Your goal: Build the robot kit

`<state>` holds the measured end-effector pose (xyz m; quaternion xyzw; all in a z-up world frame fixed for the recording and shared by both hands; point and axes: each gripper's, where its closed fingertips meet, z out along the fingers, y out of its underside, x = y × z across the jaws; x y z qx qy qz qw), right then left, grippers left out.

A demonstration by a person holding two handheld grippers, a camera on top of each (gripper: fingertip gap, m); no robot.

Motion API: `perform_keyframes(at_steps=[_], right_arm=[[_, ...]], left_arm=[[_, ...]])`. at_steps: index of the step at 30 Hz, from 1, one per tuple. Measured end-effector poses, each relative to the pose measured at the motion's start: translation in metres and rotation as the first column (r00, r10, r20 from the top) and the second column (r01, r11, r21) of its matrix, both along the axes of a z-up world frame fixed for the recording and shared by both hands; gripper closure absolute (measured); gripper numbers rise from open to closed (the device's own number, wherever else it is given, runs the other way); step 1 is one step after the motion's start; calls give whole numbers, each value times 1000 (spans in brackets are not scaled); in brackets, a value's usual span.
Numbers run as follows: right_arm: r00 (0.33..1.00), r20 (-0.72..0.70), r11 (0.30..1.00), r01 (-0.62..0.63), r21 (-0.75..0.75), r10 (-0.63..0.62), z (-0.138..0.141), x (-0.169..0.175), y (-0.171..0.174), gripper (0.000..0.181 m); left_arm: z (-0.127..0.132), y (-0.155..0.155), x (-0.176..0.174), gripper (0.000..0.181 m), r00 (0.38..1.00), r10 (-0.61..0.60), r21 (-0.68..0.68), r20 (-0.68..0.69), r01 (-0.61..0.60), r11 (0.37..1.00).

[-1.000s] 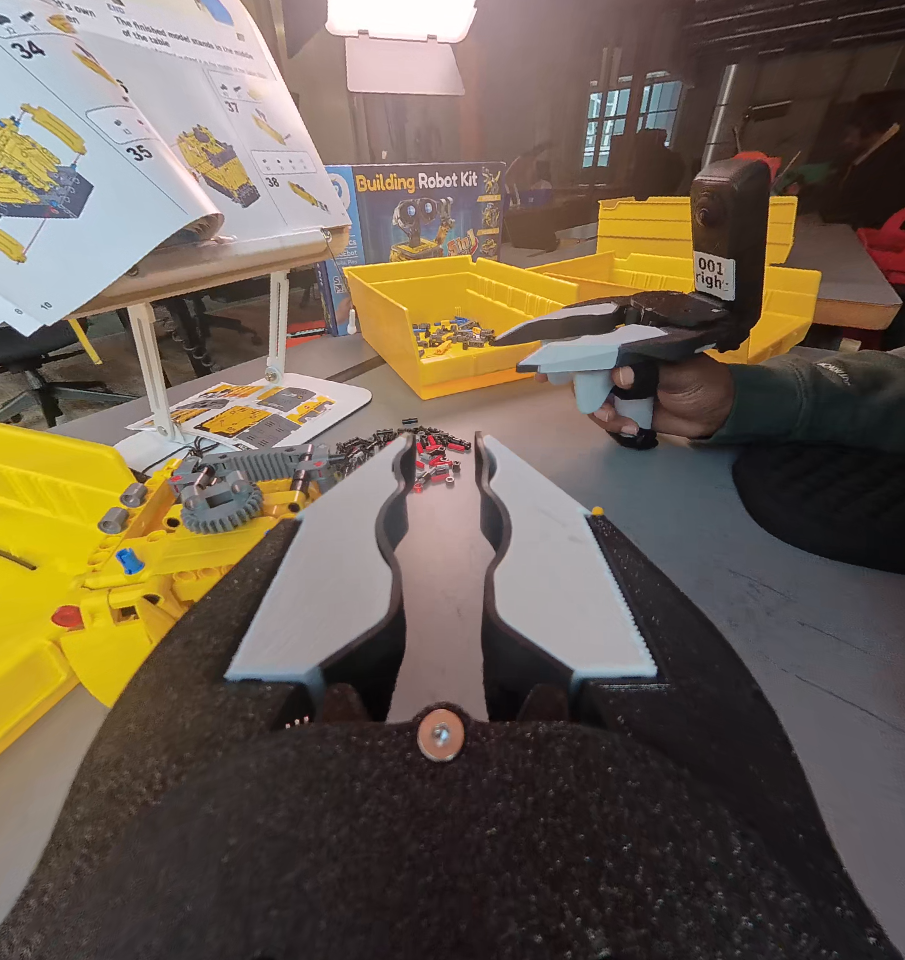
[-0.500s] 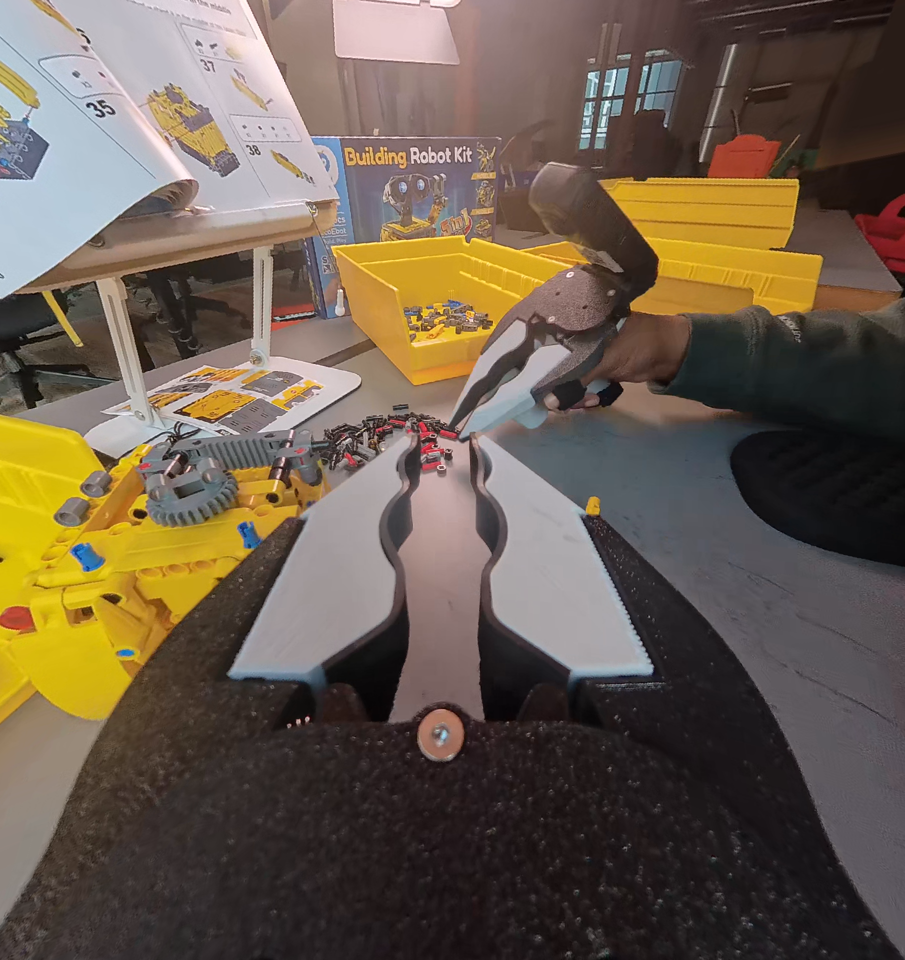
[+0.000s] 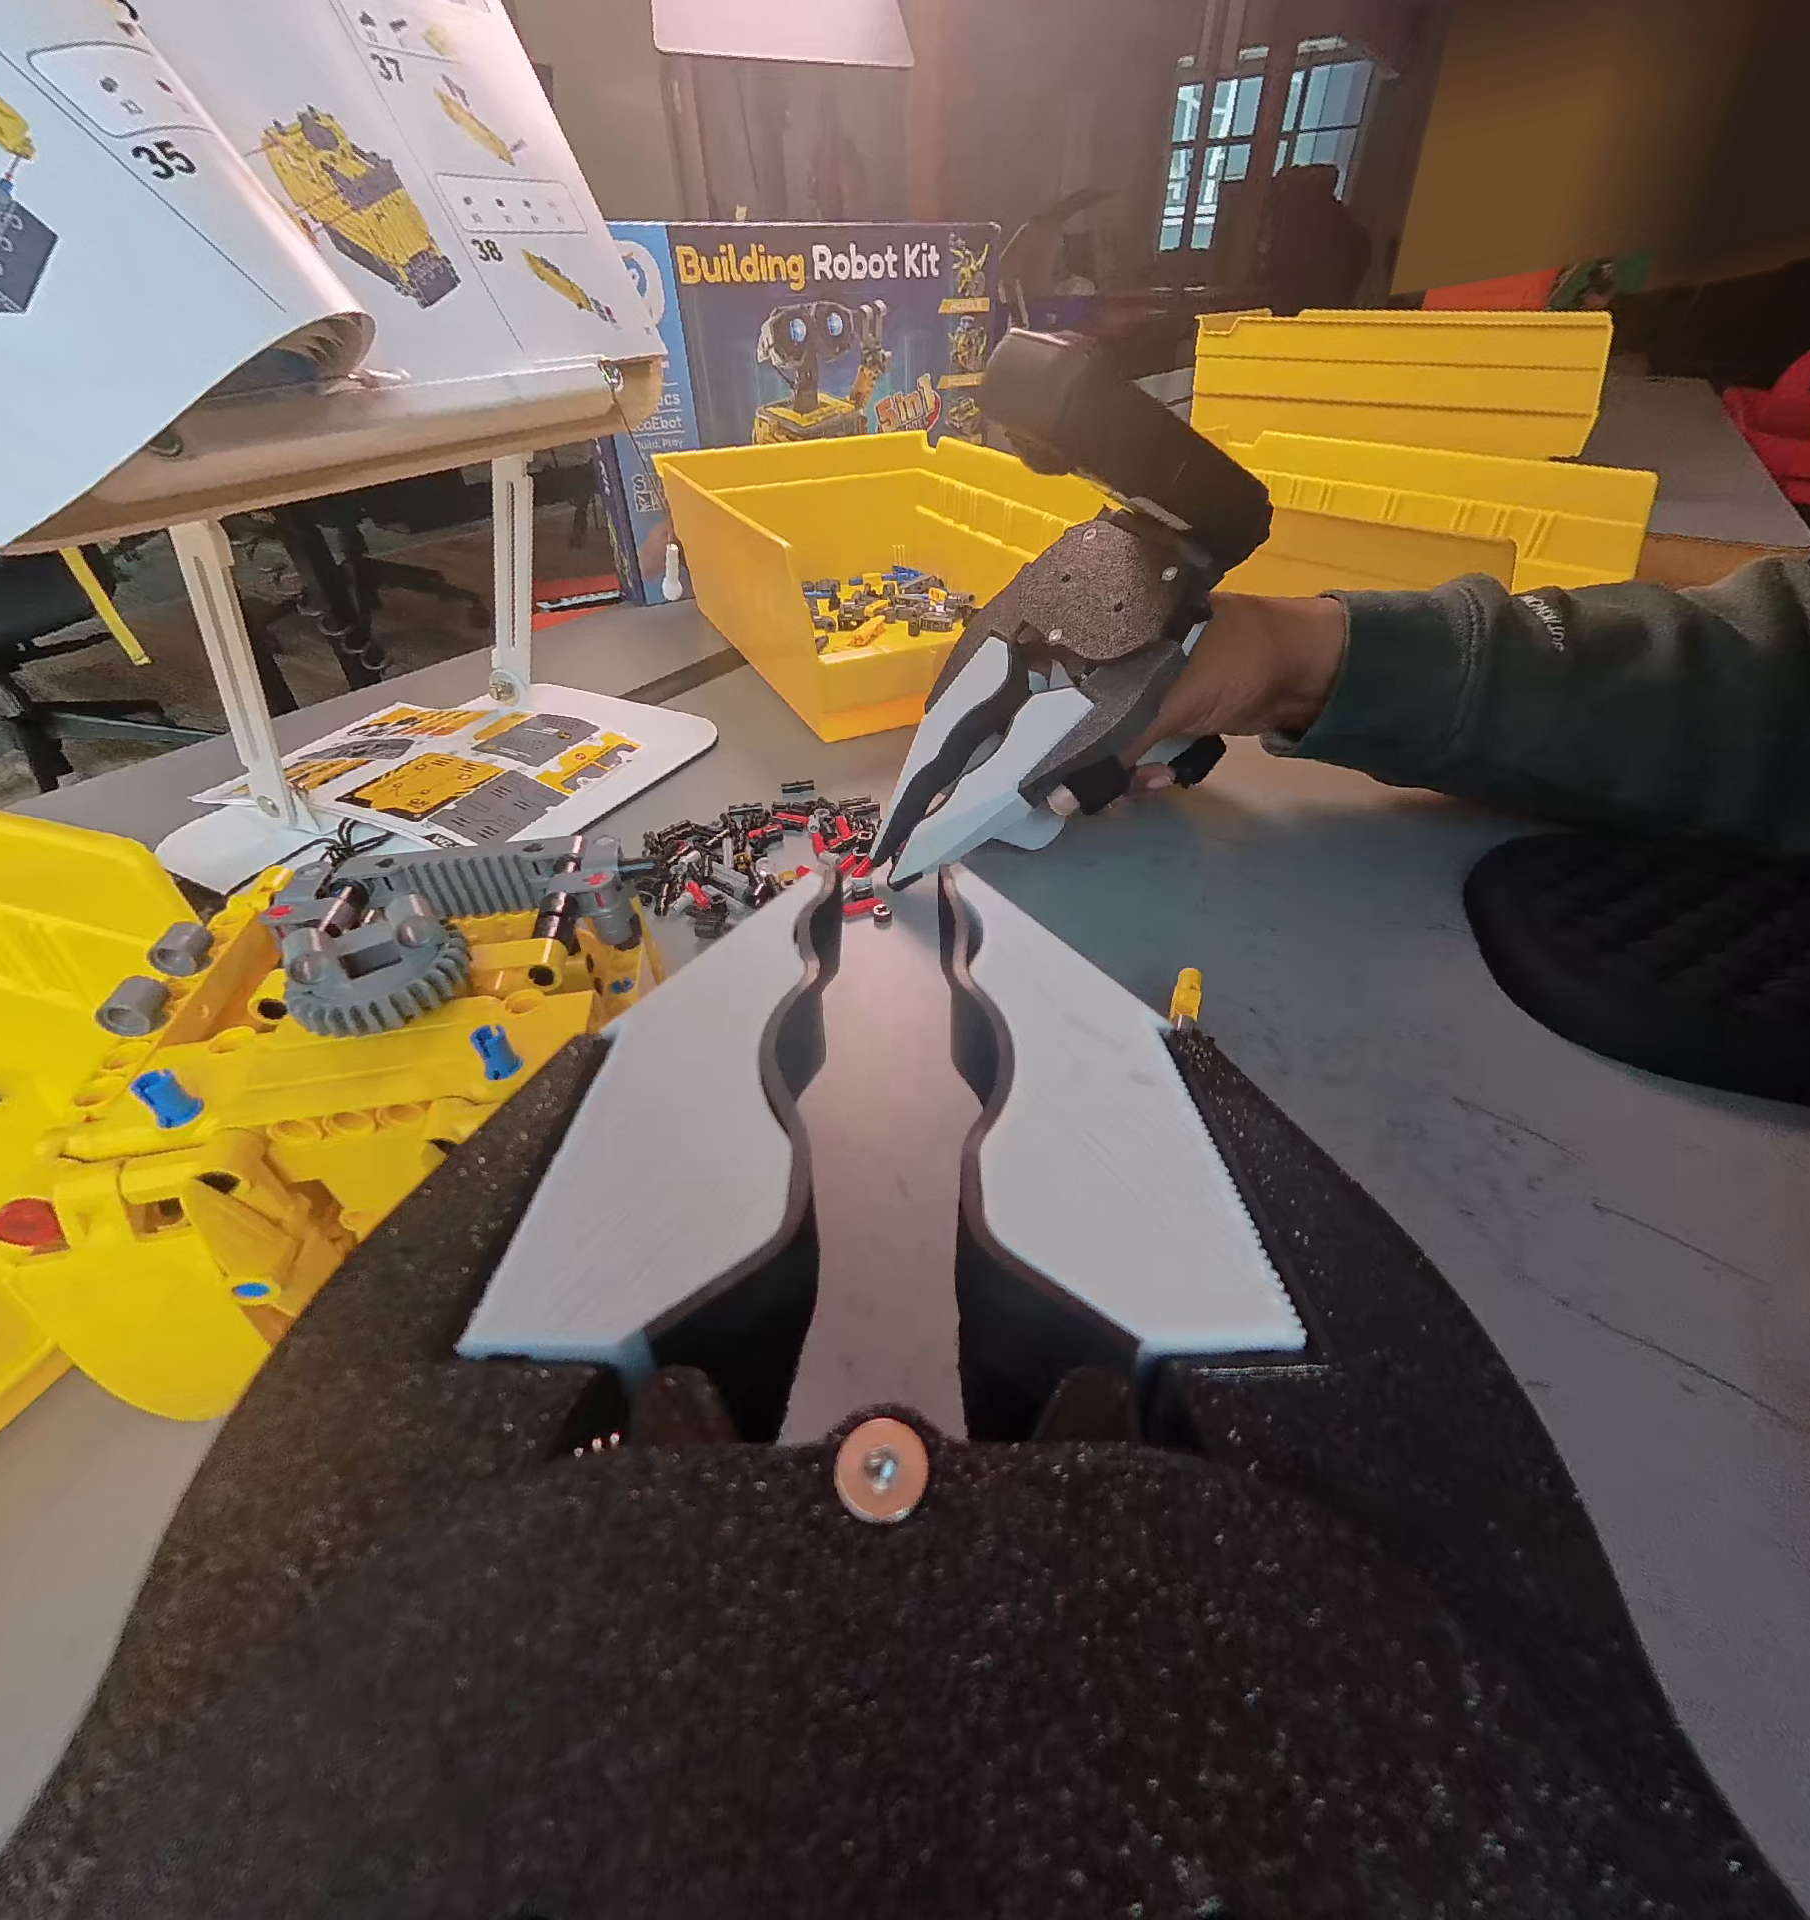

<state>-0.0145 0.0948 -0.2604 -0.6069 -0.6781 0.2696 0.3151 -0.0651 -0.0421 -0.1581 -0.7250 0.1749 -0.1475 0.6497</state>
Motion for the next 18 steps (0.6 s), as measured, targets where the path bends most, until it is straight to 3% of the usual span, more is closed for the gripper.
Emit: perform_keyframes(at_steps=[18], right_arm=[[998, 57, 999, -14, -30, 16, -4, -12, 9, 168]], left_arm=[[-8, 3, -1, 164, 1000, -3, -39, 0, 3, 999]])
